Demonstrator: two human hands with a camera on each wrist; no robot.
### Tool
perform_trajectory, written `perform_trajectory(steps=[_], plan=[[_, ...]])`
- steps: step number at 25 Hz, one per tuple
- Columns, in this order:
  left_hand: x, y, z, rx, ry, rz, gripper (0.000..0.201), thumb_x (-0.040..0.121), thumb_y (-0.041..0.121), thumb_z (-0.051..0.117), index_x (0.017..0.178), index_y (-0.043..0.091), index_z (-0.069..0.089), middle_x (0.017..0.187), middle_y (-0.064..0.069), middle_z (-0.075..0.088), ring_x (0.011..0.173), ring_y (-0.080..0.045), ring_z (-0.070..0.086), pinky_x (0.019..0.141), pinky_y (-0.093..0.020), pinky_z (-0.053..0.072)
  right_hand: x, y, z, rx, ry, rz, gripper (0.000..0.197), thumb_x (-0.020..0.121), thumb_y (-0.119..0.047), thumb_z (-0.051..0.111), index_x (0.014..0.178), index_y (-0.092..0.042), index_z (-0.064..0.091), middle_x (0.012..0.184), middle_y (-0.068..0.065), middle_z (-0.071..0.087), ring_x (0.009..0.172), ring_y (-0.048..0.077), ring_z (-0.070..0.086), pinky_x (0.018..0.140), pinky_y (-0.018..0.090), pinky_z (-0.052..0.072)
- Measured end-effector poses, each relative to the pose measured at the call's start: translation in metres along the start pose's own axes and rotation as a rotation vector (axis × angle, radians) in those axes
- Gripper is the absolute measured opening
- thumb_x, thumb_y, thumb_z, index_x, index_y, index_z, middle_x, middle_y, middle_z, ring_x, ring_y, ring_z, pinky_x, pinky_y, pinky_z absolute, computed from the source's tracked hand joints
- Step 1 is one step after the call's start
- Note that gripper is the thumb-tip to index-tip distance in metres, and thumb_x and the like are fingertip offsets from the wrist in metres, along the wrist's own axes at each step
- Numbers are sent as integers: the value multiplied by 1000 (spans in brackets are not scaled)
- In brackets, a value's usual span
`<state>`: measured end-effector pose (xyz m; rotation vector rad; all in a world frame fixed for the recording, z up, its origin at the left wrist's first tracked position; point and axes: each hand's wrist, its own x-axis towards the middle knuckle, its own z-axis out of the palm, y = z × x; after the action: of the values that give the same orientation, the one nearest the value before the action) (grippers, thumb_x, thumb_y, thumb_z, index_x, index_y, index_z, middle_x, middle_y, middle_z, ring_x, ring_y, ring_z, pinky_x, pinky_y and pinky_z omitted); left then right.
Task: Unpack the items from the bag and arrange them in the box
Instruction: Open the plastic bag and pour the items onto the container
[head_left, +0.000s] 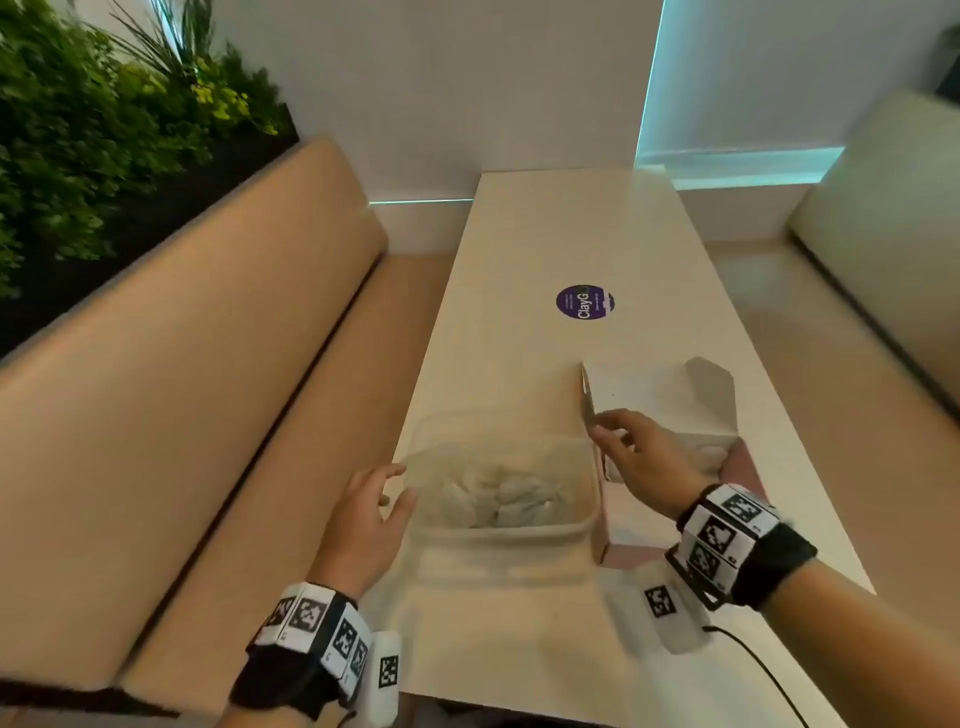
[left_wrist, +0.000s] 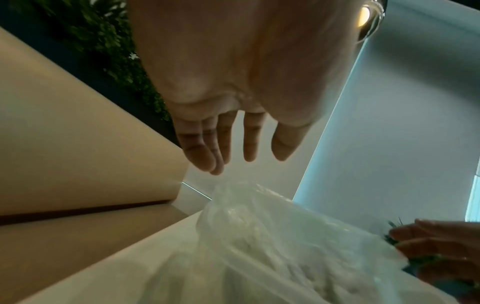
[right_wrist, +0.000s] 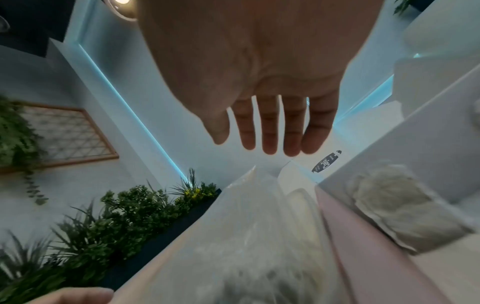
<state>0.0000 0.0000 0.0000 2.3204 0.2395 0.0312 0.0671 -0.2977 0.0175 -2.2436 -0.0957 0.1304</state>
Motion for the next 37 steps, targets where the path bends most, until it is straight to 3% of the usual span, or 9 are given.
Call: perform_trajectory(steps=[4, 10, 14, 17, 22, 25, 28, 31, 37], plan=[[73, -11, 4, 187, -194, -53, 29, 95, 40, 49, 112, 23, 65, 113, 0, 67, 100, -18, 60, 91, -34, 48, 62, -11, 17, -268, -164, 83, 29, 95, -32, 49, 100, -10, 68, 103, 9, 68, 95, 25, 61, 77, 27, 40], [107, -7, 5, 225, -461, -10, 20, 92, 31, 55, 98, 17, 68, 93, 1, 69, 88, -18, 61, 81, -29, 48, 80, -24, 51, -515, -587, 178, 54, 93, -28, 51, 142, -14, 33, 142, 7, 45, 127, 25, 45, 105, 32, 35], [107, -8, 1, 143, -581, -5, 12, 86, 27, 67, 87, 15, 70, 87, 3, 69, 85, -15, 63, 78, -25, 48, 72, -24, 66, -588, -714, 281, 59, 89, -26, 59, 141, -15, 36, 136, 5, 51, 124, 24, 48, 103, 30, 36], [111, -6, -1, 96, -546, 25, 8, 83, 22, 70, 79, 16, 68, 80, 4, 66, 80, -13, 62, 74, -23, 47, 71, -21, 70, -651, -723, 308, 45, 88, -29, 60, 130, -15, 52, 130, 5, 54, 118, 24, 51, 99, 30, 39], [111, -2, -1, 54, -470, 62, 11, 83, 21, 71, 75, 16, 67, 78, 3, 66, 77, -14, 61, 69, -22, 45, 60, -19, 82, -562, -724, 408, 44, 96, -36, 40, 132, -13, 49, 136, 6, 51, 124, 23, 47, 102, 29, 34], [107, -4, 2, 62, -451, 52, 10, 84, 22, 70, 77, 14, 68, 77, 4, 65, 75, -11, 59, 65, -19, 43, 55, -10, 87, -535, -757, 441, 43, 94, -37, 44, 131, -15, 51, 137, 4, 51, 125, 22, 48, 105, 31, 34], [99, -8, 2, 31, -435, 14, 11, 84, 21, 70, 74, 17, 66, 75, 5, 66, 73, -11, 60, 63, -15, 42, 55, -8, 90, -608, -775, 405, 32, 91, -27, 50, 114, -12, 64, 119, 7, 63, 107, 25, 59, 92, 31, 44], [93, -11, 1, -13, -400, -12, 15, 84, 19, 71, 70, 20, 64, 74, 6, 66, 70, -7, 59, 61, -10, 41, 61, -13, 89, -624, -712, 383, 28, 92, -23, 47, 108, -6, 62, 112, 10, 64, 92, 25, 57, 82, 30, 43], [90, -12, 1, -62, -299, -38, 10, 83, 17, 72, 75, 12, 68, 76, 3, 67, 71, -8, 60, 60, -5, 42, 82, -11, 72, -495, -675, 394, 35, 93, -23, 48, 125, -10, 53, 129, 10, 53, 121, 26, 48, 101, 35, 39]])
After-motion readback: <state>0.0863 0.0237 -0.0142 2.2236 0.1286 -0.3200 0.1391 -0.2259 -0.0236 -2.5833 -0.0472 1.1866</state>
